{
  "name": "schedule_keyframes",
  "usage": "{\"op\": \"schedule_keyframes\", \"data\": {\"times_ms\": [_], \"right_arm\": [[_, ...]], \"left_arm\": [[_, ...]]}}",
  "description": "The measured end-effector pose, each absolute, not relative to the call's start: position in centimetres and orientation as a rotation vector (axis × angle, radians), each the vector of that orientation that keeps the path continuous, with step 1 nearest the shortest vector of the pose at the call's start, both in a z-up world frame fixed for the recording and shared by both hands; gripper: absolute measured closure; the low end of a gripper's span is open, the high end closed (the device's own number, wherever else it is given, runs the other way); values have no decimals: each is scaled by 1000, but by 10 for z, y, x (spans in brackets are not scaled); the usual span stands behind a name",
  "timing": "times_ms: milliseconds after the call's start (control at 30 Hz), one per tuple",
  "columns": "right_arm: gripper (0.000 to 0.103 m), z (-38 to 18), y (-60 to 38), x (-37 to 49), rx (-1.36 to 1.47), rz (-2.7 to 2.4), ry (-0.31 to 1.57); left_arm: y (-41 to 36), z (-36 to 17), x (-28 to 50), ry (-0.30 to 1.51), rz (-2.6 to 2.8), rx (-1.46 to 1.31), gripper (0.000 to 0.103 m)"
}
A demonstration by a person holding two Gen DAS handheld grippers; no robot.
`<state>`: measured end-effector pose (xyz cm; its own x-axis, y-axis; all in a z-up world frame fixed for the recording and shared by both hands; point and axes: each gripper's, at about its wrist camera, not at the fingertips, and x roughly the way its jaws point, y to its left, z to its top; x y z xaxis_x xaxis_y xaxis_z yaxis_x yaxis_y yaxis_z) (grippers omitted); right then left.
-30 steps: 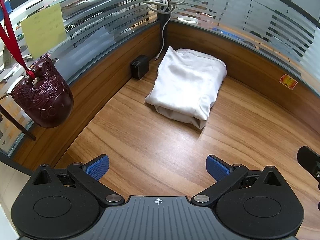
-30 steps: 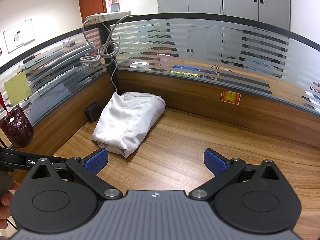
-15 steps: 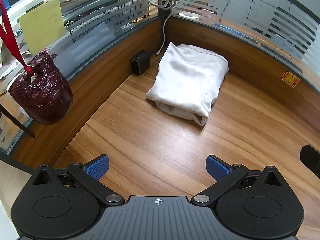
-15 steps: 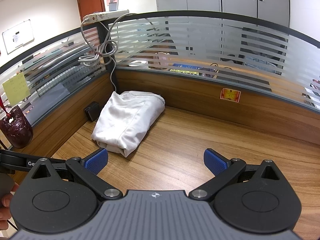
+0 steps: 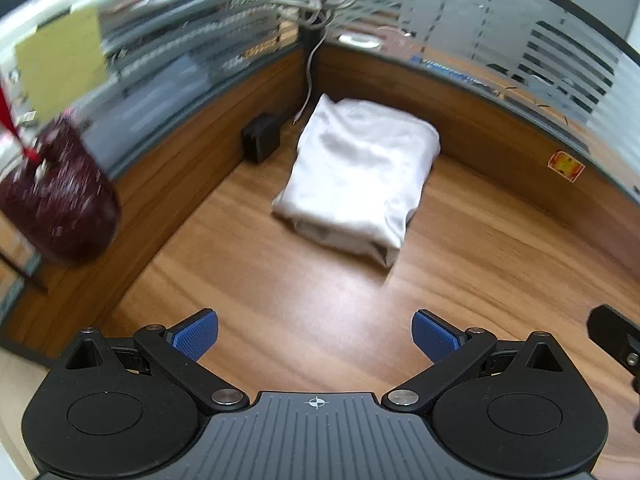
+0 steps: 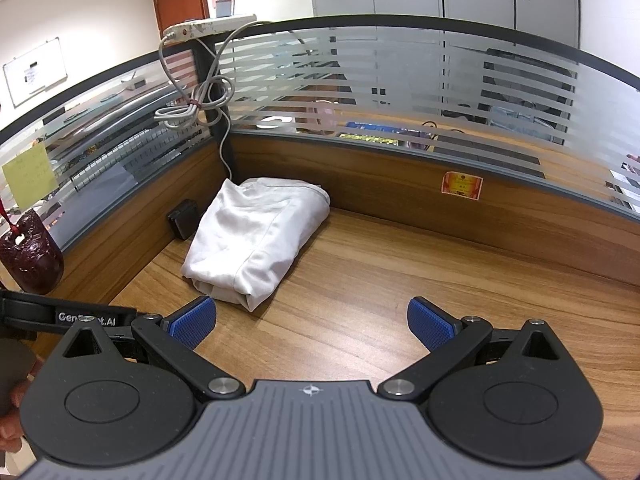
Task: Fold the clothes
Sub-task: 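Move both tools toward the folded white shirt bundle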
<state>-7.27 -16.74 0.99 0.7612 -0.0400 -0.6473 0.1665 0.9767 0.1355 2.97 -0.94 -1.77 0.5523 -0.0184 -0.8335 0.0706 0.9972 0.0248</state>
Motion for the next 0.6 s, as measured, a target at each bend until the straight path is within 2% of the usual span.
{"op": "schedule_keyframes", "data": {"times_ms": [467,600], "right_arm": [[1,-7,-214,-65,269,-253,750],[1,-14,-224,-63,283,-284,775]], "left_arm": [[-32,-82,93,956,-258,37,1],[-38,-100,111,934,-283,56,11]]}}
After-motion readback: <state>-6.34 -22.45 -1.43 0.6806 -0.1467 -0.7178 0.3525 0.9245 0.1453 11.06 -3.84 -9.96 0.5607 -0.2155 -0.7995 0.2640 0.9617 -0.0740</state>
